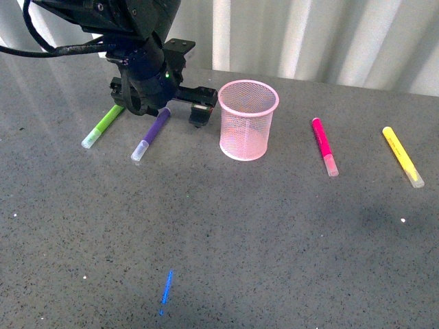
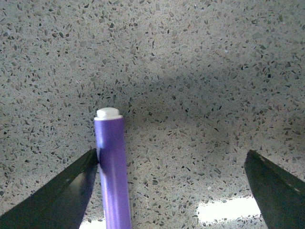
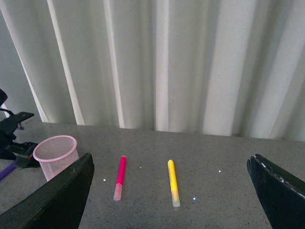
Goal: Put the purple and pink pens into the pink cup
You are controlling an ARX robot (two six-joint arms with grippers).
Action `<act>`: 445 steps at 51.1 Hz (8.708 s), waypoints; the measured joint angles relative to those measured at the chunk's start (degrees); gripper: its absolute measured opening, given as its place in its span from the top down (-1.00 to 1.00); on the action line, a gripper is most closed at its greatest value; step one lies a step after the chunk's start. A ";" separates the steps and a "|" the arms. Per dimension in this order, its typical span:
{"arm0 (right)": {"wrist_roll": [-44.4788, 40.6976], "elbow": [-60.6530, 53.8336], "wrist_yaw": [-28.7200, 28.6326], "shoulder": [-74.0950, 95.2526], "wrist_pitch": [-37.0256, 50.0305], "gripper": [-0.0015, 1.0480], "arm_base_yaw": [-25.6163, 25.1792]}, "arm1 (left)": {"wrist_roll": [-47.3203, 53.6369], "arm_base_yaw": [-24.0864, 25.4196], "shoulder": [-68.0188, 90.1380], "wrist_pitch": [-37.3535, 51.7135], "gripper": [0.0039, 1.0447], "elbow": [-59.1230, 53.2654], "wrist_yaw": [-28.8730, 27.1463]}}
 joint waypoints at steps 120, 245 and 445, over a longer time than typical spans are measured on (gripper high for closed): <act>0.00 0.00 0.00 0.00 0.00 -0.87 0.00 | -22.93 -9.79 -25.66 65.42 0.76 -38.49 -3.67; 0.00 0.00 0.04 0.00 0.00 -0.87 0.00 | -5.49 32.79 -102.97 50.40 0.58 -95.45 16.46; 11.54 87.89 2.49 136.32 -9.40 -0.87 7.19 | -4.83 15.98 -145.72 21.92 -0.88 -108.24 0.02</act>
